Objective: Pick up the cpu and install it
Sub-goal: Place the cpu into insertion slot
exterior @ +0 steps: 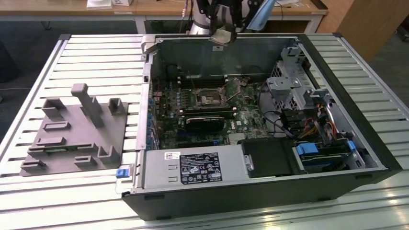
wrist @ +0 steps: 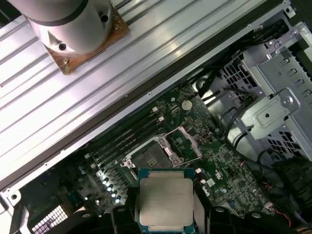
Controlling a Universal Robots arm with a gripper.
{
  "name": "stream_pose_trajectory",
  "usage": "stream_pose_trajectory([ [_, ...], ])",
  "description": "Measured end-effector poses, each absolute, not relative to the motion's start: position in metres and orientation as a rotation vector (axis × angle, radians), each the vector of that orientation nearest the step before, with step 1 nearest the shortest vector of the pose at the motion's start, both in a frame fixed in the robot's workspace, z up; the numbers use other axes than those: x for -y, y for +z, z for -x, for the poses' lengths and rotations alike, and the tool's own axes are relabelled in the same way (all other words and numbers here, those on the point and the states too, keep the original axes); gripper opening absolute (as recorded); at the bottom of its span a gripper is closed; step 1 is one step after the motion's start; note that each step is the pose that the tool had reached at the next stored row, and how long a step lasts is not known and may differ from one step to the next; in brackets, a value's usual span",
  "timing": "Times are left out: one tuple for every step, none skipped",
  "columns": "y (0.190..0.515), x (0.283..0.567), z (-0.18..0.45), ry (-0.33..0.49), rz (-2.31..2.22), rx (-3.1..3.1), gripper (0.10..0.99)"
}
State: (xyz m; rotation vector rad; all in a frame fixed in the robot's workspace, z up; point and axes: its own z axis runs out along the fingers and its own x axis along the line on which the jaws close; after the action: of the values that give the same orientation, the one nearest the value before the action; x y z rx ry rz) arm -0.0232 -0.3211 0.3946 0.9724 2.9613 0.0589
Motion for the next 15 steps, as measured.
stream_pose_trajectory([
  [0.3944, 0.3211, 0.0232, 0.059, -0.991, -2.955, 0.533],
  [0.3942, 0.3211, 0.0232, 0.058, -1.01, -2.948, 0.533],
  [0.394, 0.3211, 0.0232, 0.058, -1.029, -2.941, 0.533],
  [0.3938, 0.3211, 0.0232, 0.058, -1.048, -2.934, 0.533],
  [0.3937, 0.3211, 0.0232, 0.058, -1.067, -2.927, 0.533],
  [0.3935, 0.3211, 0.0232, 0.057, -1.085, -2.92, 0.533],
  [0.3933, 0.3211, 0.0232, 0.057, -1.104, -2.913, 0.533],
  [0.3931, 0.321, 0.0232, 0.057, -1.124, -2.905, 0.533],
  [0.3929, 0.321, 0.0232, 0.057, -1.143, -2.897, 0.533],
  [0.3927, 0.321, 0.0232, 0.056, -1.162, -2.89, 0.533],
  [0.3925, 0.321, 0.0232, 0.056, -1.18, -2.882, 0.533],
  [0.3923, 0.321, 0.0232, 0.056, -1.199, -2.874, 0.533],
  [0.3922, 0.321, 0.0232, 0.055, -1.217, -2.866, 0.533],
  [0.392, 0.321, 0.0232, 0.055, -1.235, -2.858, 0.533],
  [0.3918, 0.321, 0.0232, 0.055, -1.256, -2.849, 0.533],
])
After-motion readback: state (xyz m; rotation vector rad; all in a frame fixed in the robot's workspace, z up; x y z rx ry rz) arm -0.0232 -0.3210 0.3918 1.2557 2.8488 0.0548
